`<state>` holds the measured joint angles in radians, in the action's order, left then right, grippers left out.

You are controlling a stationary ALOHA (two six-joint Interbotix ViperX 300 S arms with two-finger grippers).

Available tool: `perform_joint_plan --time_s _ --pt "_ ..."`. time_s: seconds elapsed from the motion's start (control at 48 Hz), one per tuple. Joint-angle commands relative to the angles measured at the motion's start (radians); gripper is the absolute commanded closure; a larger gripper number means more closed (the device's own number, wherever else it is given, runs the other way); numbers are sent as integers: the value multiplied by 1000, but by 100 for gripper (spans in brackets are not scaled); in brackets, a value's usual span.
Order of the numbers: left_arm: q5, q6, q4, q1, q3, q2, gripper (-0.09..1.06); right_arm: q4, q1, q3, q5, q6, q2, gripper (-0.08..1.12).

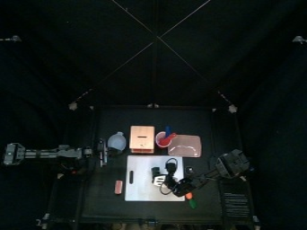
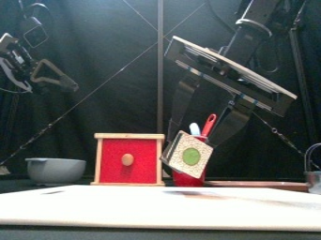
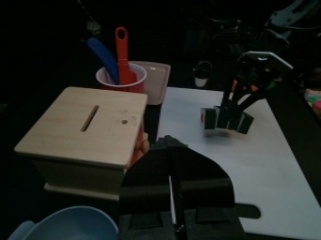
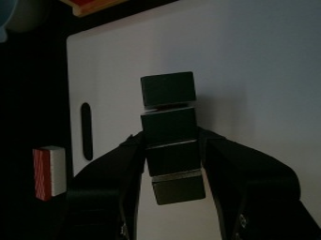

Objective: Place sushi on board then cut the sushi with the knife then place the pieces on the plate
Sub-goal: Place the sushi on the board

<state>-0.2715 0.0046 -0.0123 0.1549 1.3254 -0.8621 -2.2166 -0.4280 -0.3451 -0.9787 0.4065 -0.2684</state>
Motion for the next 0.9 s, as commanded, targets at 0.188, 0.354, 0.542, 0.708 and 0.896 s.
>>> perform_joint_plan --time_s 0.188,0.354,0.542,0.708,0.896 --pt "-5 0 0 12 -12 3 100 -20 3 46 -5 6 0 52" --pt "0 0 0 12 -11 2 100 -41 2 44 -11 8 0 52" --pt "6 0 -2 12 -12 3 100 -44 3 40 -11 8 -3 52" --pt "11 0 -2 14 -11 2 100 -43 5 26 -11 6 -8 52" --pt "17 0 -2 14 -8 3 100 -40 3 15 -9 6 -9 51"
